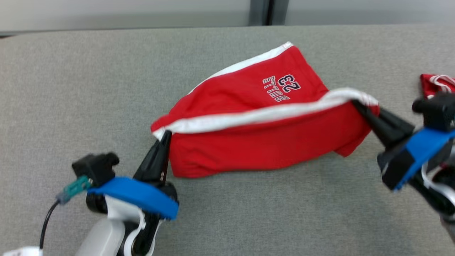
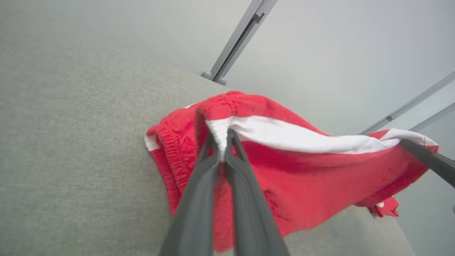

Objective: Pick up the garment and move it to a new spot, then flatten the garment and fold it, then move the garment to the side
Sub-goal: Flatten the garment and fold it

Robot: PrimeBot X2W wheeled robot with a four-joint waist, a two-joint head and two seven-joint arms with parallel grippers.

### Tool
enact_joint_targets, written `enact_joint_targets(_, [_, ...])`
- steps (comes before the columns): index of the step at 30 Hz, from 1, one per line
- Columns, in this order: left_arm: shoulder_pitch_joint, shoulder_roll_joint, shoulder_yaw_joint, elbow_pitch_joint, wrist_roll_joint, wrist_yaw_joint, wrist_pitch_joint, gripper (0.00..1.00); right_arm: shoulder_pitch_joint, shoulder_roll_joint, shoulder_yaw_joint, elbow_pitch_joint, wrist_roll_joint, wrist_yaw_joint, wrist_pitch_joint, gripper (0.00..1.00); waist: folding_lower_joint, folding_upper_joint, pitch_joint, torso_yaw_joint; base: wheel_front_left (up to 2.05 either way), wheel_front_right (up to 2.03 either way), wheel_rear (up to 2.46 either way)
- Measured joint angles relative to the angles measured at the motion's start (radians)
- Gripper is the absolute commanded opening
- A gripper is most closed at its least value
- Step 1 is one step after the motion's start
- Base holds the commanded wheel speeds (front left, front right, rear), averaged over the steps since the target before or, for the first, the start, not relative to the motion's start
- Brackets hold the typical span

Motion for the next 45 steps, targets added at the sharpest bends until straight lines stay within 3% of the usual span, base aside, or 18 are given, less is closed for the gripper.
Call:
enact_joint_targets(10, [-0.25,-0.102,-0.009,0.261,0.027,-0.002,-0.03,0.0,-0.415,0.005,0.161,0.348,0.061,0.0,-0.036,0.0,0.0001,0.0,0.111,0.057,0.0,0.0,0.0])
enact_joint_targets(22, [-0.378,-0.179,-0.035,0.427,0.017,-0.03,-0.11,0.0,-0.676,0.028,0.332,0.645,0.098,0.0,-0.088,0.0,0.0001,0.0,0.214,0.125,0.0,0.0,0.0])
enact_joint_targets(23, [-0.383,-0.183,-0.038,0.437,0.013,-0.034,-0.116,0.0,-0.683,0.034,0.341,0.666,0.105,0.0,-0.096,0.85,0.0002,0.0,0.215,0.129,0.0,0.0,0.0])
enact_joint_targets(24, [-0.389,-0.186,-0.046,0.447,0.011,-0.04,-0.121,0.49,-0.689,0.038,0.351,0.686,0.11,0.0,-0.105,1.0,0.0002,0.0,0.215,0.134,0.0,0.0,0.0])
enact_joint_targets(25, [-0.392,-0.187,-0.059,0.453,0.013,-0.055,-0.129,0.98,-0.695,0.043,0.358,0.704,0.119,0.0,-0.114,1.0,0.0001,0.0,0.212,0.137,0.0,0.0,0.0])
enact_joint_targets(32, [-0.385,-0.193,-0.075,0.501,0.003,-0.096,-0.17,1.0,-0.697,0.052,0.414,0.768,0.179,0.0,-0.155,1.0,0.0001,0.0,0.162,0.146,0.0,0.0,0.0])
enact_joint_targets(40, [-0.293,-0.151,-0.043,0.499,0.012,-0.131,-0.265,1.0,-0.625,0.051,0.427,0.851,0.294,0.0,-0.095,1.0,-0.0002,0.0,0.054,0.146,0.0,0.0,0.0])
enact_joint_targets(45, [-0.27,-0.081,-0.037,0.485,0.164,-0.117,-0.284,1.0,-0.593,0.052,0.384,0.923,0.321,0.0,-0.095,1.0,-0.0003,0.0,0.019,0.164,0.0,0.0,0.0])
